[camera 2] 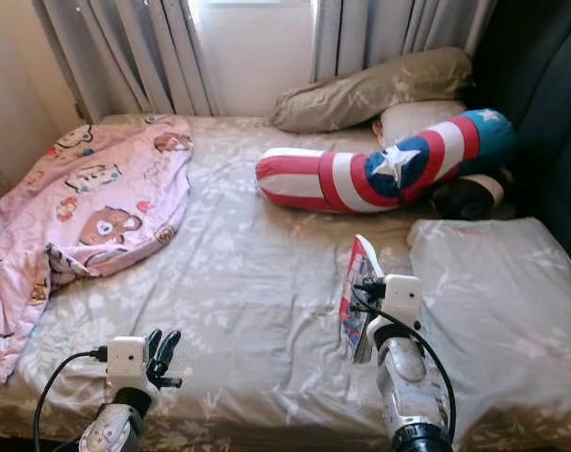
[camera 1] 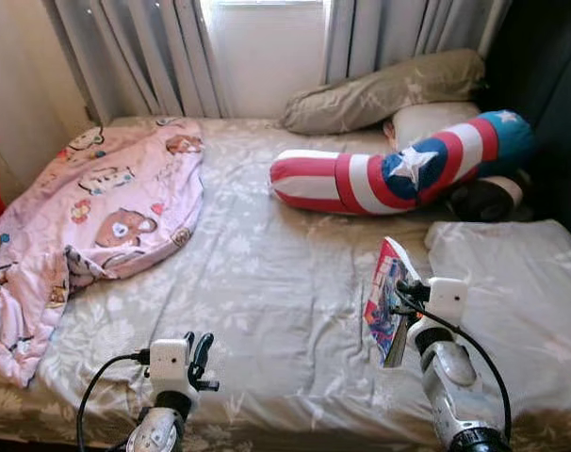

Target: Clean up the room

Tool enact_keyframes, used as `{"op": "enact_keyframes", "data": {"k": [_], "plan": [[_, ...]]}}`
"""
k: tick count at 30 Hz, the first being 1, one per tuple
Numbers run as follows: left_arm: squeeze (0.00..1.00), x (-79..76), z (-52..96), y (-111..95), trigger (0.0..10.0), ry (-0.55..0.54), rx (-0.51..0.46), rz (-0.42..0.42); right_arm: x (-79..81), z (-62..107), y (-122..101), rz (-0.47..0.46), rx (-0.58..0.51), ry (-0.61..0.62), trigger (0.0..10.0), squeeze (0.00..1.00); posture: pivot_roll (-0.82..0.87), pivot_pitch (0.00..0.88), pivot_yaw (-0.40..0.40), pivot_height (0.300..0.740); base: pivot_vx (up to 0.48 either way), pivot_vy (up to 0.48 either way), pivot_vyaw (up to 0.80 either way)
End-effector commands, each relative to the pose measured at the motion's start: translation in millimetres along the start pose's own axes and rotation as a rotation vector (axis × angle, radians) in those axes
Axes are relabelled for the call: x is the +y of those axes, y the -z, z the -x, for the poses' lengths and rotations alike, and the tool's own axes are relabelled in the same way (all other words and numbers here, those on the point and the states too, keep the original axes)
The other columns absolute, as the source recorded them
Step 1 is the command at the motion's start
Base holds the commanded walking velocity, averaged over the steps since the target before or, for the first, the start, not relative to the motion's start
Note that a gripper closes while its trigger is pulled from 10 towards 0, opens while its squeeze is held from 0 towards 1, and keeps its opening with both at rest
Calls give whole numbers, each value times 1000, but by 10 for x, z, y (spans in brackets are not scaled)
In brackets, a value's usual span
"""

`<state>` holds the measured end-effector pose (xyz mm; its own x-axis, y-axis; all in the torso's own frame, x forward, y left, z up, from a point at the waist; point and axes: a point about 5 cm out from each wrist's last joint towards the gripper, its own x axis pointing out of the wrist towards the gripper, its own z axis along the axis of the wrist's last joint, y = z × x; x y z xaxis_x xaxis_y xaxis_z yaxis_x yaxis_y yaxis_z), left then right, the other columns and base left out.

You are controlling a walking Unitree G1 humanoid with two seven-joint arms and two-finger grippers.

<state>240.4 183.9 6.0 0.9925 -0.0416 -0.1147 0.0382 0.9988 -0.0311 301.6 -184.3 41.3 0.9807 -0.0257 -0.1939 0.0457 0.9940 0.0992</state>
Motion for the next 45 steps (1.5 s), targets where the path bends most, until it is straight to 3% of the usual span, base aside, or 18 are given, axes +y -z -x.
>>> {"op": "enact_keyframes", "data": {"k": [1,22,33,41,45], "plan": [[0,48,-7,-26,10000,-9,0,-5,29,-50,-103,3,-41,-7,10000,0,38,0,8,739,307,0,0],[0,56,-28,-99,10000,11,-2,-13,54,-54,-110,-11,-58,13,10000,0,46,0,18,739,71,0,0],[0,-30,-123,-289,10000,32,-73,-4,104,-61,-189,-28,-108,-18,10000,0,42,0,14,739,0,0,0],[0,-37,-138,-338,10000,32,-87,-2,132,-89,-188,-18,-81,-29,10000,0,44,0,7,739,0,0,0],[0,-45,-132,-376,10000,30,-99,0,153,-85,-204,-3,-97,-44,10000,0,46,0,4,709,0,0,0]]}}
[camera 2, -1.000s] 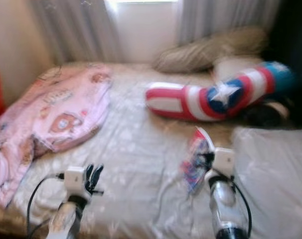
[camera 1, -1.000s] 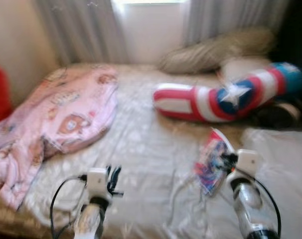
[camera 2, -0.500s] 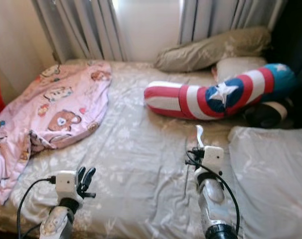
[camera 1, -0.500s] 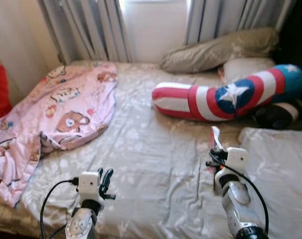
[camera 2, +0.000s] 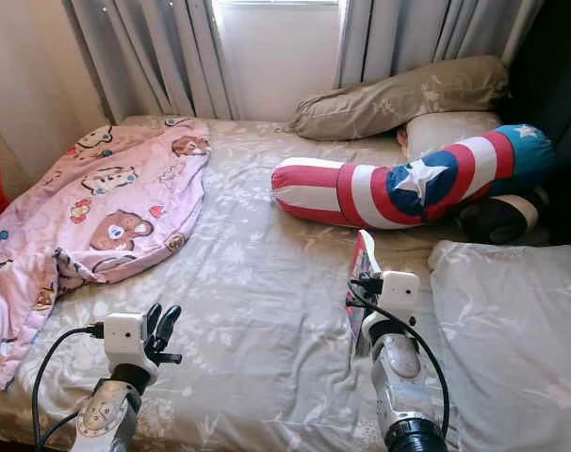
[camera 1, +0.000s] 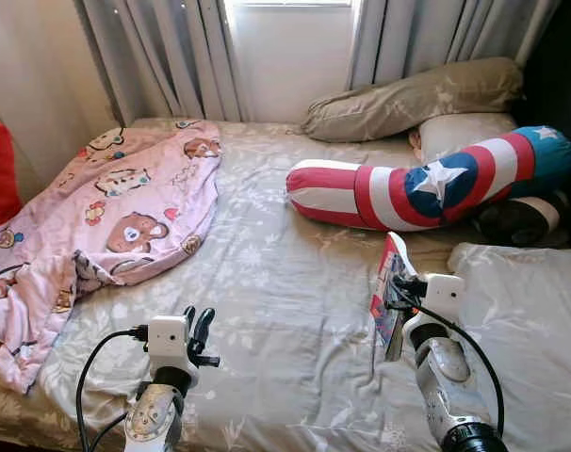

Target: Clean up the room

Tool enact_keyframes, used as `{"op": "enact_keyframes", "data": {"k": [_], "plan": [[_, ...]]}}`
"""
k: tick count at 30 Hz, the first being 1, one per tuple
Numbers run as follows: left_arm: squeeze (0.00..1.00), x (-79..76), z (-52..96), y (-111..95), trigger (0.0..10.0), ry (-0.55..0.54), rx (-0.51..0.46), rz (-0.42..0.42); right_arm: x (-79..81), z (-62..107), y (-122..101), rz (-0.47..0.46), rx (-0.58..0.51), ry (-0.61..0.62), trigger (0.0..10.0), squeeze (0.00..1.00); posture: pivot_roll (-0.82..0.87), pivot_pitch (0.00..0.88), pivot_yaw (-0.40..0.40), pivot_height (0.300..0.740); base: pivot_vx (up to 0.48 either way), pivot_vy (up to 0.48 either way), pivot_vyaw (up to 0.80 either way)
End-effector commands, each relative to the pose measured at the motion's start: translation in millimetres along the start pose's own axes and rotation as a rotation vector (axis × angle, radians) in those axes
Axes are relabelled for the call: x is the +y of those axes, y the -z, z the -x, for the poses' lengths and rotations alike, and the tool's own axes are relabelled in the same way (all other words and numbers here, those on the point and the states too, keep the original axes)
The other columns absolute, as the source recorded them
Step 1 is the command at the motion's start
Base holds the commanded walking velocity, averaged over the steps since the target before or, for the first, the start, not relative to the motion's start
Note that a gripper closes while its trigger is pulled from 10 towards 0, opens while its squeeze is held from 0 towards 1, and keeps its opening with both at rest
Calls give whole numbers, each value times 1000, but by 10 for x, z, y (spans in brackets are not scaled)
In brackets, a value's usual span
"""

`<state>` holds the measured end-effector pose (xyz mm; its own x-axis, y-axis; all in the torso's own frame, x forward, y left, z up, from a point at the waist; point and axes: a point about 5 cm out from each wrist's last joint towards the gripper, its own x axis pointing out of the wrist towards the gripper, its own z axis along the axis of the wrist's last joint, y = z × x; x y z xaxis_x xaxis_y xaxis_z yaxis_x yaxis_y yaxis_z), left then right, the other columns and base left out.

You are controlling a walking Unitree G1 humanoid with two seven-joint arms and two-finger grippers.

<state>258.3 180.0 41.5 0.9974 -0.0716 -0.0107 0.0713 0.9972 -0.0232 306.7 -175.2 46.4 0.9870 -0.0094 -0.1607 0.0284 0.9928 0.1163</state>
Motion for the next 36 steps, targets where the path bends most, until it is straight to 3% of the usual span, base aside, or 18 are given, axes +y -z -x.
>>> {"op": "enact_keyframes", "data": {"k": [1,36], "plan": [[0,0,4,-7,10000,-5,4,11,57,-54,-147,12,-61,-24,10000,0,46,0,4,704,0,0,0],[0,21,-30,-81,10000,-15,-4,20,53,-48,-149,6,-77,-17,10000,0,49,0,6,665,0,0,0]]}}
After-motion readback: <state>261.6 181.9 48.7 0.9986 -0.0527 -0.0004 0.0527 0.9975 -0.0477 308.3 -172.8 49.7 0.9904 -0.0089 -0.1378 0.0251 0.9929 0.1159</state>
